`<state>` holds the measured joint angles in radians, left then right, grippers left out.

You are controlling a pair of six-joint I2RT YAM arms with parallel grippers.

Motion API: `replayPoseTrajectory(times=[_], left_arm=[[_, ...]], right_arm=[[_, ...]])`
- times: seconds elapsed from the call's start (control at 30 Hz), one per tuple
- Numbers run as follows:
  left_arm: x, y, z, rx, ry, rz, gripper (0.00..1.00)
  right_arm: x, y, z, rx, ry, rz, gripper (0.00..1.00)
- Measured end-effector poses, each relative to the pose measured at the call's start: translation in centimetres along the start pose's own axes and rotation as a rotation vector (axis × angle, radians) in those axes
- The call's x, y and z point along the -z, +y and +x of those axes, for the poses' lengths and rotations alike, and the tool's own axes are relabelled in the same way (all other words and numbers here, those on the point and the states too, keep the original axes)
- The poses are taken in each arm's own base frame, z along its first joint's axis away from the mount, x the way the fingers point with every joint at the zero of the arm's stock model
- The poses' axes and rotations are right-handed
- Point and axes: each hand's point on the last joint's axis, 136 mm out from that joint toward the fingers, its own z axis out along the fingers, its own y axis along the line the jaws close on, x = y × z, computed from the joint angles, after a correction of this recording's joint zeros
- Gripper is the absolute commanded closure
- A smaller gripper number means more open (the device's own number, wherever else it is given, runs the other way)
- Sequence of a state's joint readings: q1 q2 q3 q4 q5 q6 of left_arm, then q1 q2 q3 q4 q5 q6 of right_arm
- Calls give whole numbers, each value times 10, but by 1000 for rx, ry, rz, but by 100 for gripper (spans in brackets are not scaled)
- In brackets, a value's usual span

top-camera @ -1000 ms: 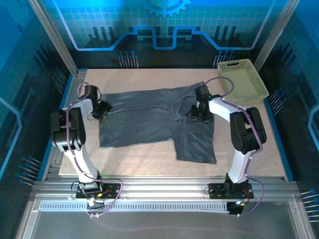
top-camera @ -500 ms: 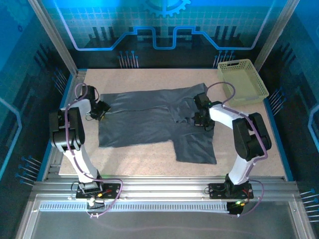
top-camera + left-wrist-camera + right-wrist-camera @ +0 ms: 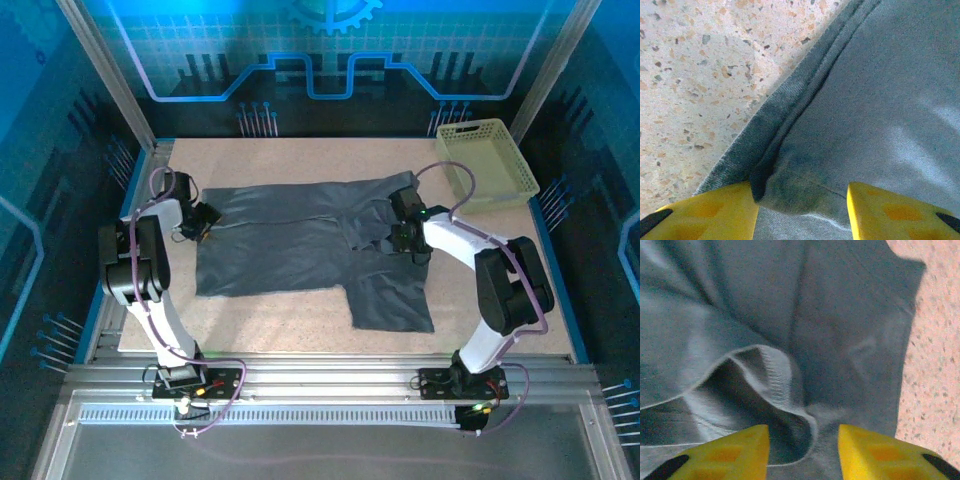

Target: Fold the inside-out t-shirt

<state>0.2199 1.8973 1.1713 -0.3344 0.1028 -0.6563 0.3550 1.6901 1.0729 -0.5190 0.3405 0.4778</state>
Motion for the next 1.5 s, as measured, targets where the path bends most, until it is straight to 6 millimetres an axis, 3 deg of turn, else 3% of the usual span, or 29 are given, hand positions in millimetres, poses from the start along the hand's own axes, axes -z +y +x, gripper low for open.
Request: replayPoseTrajectory(times=[0.2, 0.33, 0.43, 0.57, 0.67, 0.8, 0.9, 1.03, 1.27, 1.5], left_arm=[[0, 0, 0, 0, 0, 0, 49], [0, 0, 0, 0, 0, 0, 49], [0, 0, 0, 0, 0, 0, 50], [0, 0, 0, 0, 0, 0, 49], [0, 0, 0, 0, 0, 0, 49], [0, 0, 0, 0, 0, 0, 49], [0, 0, 0, 0, 0, 0, 49], [0, 0, 0, 0, 0, 0, 49], [0, 0, 0, 0, 0, 0, 49], [0, 0, 0, 0, 0, 0, 49]], right_arm=[[6, 20, -32, 32, -51, -42, 55], [-8, 31, -42, 37, -32, -68, 48], [-23, 32, -46, 30, -2, -78, 47], [-37, 33, -45, 24, 31, -80, 57], [-38, 36, -40, 30, 48, -89, 63], [-38, 36, -33, 37, 62, -85, 83], [-35, 32, -25, 37, 74, -80, 92], [-23, 29, -23, 38, 55, -71, 96], [11, 32, -12, 59, 5, -73, 88], [6, 31, 14, 55, 55, -50, 72]])
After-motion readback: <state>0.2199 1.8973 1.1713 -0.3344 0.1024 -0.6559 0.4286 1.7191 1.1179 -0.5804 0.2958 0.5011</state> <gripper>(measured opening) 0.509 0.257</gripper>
